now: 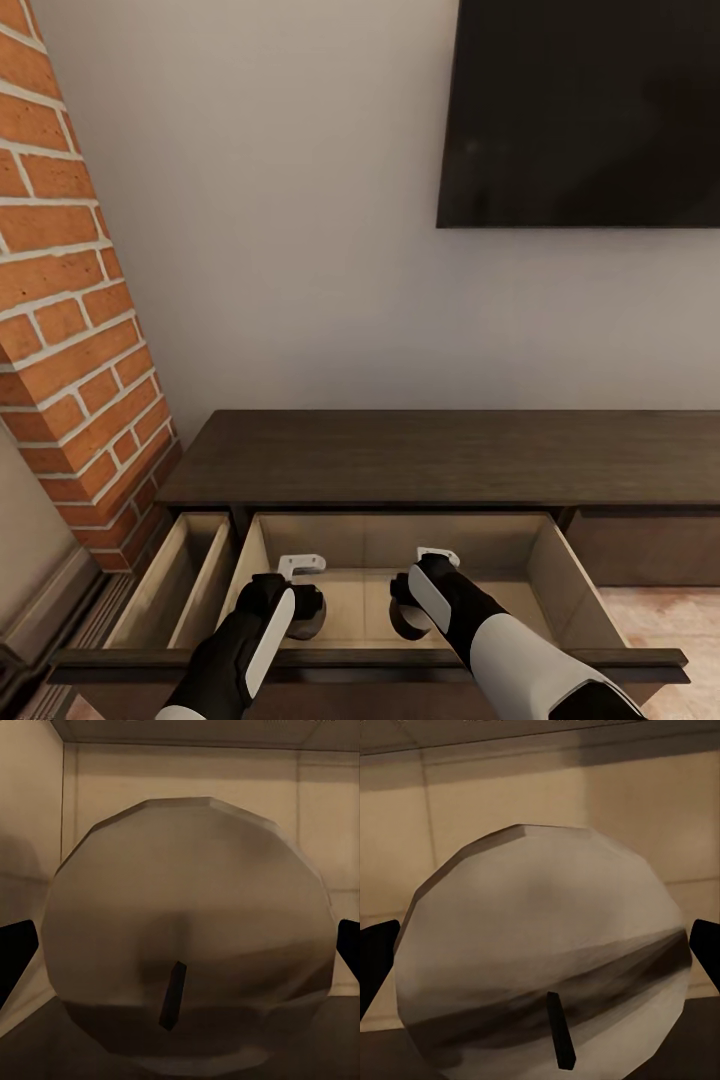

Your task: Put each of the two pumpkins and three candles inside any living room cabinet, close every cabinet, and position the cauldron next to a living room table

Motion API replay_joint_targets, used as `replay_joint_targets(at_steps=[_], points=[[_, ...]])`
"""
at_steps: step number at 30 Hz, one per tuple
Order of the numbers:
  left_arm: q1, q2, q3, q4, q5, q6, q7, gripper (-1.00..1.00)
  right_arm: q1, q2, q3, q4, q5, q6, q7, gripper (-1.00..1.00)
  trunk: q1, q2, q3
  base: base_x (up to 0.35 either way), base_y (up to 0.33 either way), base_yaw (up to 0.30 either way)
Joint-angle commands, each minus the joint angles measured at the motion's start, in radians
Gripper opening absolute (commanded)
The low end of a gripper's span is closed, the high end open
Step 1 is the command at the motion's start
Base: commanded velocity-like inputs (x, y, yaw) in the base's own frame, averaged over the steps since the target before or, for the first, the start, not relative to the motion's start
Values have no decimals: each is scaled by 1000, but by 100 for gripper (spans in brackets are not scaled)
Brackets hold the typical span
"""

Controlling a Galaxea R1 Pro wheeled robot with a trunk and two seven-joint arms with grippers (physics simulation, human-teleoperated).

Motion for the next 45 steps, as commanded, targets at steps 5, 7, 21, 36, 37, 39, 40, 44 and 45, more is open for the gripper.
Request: replay_joint_targets(at_steps=[5, 7, 21, 36, 37, 39, 40, 44, 45], points=[[0, 0, 0, 0, 0, 0, 0, -100, 0, 0, 0, 0, 0, 0, 1, -100, 0, 0, 0, 0, 0, 0], [0, 0, 0, 0, 0, 0, 0, -100, 0, 0, 0, 0, 0, -1, 0, -100, 0, 0, 0, 0, 0, 0], [0, 0, 0, 0, 0, 0, 0, -100, 0, 0, 0, 0, 0, -5, 0, -100, 0, 0, 0, 0, 0, 0], [0, 0, 0, 0, 0, -3, 0, 100, 0, 0, 0, 0, 0, -8, 1, 100, 0, 0, 0, 0, 0, 0], [0, 0, 0, 0, 0, -3, 0, 100, 0, 0, 0, 0, 0, -8, 1, 100, 0, 0, 0, 0, 0, 0], [0, 0, 0, 0, 0, -3, 0, 100, 0, 0, 0, 0, 0, -8, 1, 100, 0, 0, 0, 0, 0, 0], [0, 0, 0, 0, 0, -3, 0, 100, 0, 0, 0, 0, 0, -8, 1, 100, 0, 0, 0, 0, 0, 0], [0, 0, 0, -2, 0, -4, -1, 100, 0, 0, 0, 0, 0, -8, 1, 100, 0, 0, 0, 0, 0, 0], [0, 0, 0, -4, 0, -4, -1, 100, 0, 0, 0, 0, 0, -8, 1, 100, 0, 0, 0, 0, 0, 0]])
